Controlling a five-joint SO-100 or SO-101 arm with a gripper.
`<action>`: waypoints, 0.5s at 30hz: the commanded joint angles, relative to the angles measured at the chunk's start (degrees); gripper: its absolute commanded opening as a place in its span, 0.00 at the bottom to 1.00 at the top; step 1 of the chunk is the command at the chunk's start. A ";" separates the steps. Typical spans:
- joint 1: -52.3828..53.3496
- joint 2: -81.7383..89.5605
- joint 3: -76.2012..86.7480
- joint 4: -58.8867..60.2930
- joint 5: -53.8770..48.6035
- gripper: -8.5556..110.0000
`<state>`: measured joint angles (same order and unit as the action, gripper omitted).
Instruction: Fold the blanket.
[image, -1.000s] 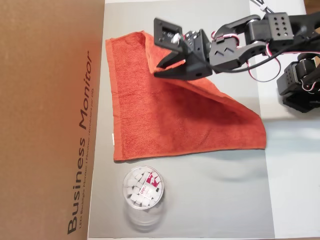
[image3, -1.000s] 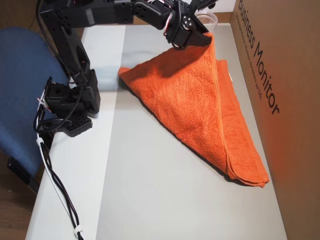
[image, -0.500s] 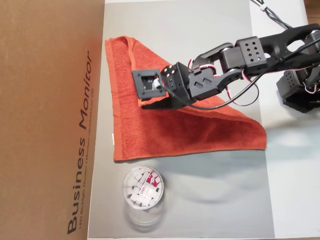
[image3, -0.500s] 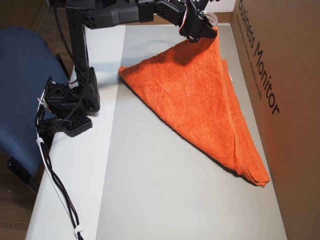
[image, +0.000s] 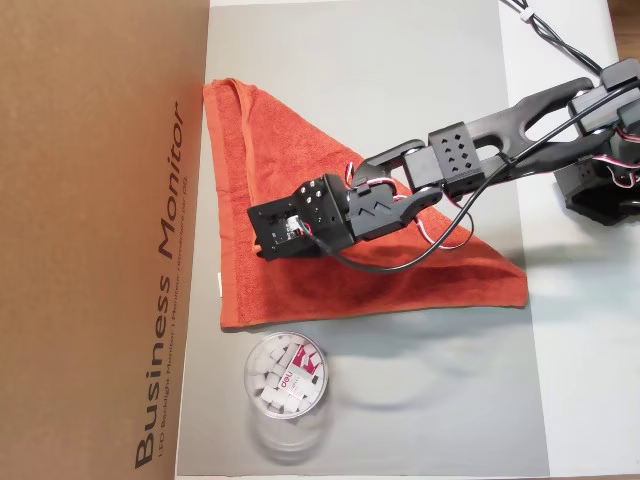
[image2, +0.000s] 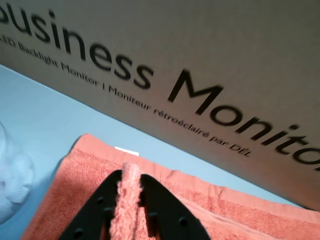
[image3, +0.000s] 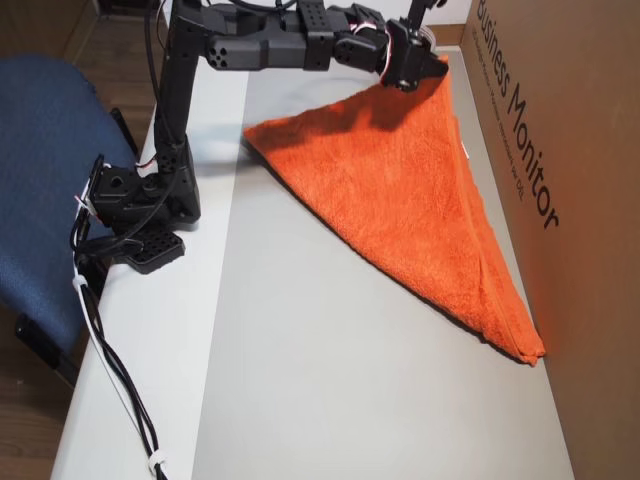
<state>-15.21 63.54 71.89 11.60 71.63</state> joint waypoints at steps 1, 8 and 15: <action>-0.79 -0.97 -3.69 -2.20 -0.44 0.07; -1.23 -5.89 -3.69 -3.43 -0.44 0.07; -2.11 -9.84 -3.69 -3.43 -0.44 0.07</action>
<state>-17.23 53.61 71.19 9.40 71.63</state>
